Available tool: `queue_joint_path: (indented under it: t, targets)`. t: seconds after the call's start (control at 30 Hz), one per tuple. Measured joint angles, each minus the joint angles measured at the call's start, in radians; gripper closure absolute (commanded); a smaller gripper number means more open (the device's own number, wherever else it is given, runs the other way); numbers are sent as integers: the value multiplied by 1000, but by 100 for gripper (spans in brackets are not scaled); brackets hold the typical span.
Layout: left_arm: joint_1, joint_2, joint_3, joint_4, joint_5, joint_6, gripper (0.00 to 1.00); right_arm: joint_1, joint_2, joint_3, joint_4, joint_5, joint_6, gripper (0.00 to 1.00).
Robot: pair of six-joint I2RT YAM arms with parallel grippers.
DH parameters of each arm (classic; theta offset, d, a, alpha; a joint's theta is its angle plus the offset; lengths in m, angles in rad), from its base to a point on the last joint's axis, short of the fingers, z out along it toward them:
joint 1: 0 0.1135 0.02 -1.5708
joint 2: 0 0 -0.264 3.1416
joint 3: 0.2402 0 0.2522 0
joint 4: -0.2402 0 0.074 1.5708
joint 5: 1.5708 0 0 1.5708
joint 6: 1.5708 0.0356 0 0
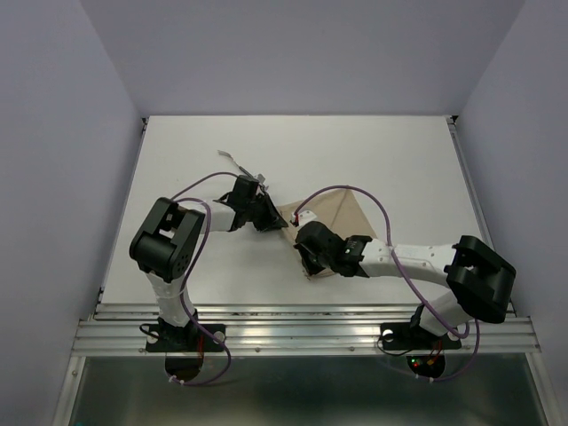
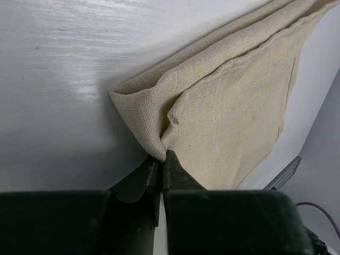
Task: Fold the napkin into a case and place the utensils inside
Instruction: Turn over the upper triangle folded napkin at the center of the board.
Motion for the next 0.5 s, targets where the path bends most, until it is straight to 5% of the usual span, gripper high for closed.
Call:
queue_joint_path:
  t: [0.07, 0.5]
  targets:
    - [0, 0, 0, -3, 0, -2, 100, 0, 0, 0, 0, 0, 0, 99]
    - [2, -58, 35, -136, -48, 32, 100, 0, -6, 9, -9, -23, 11, 99]
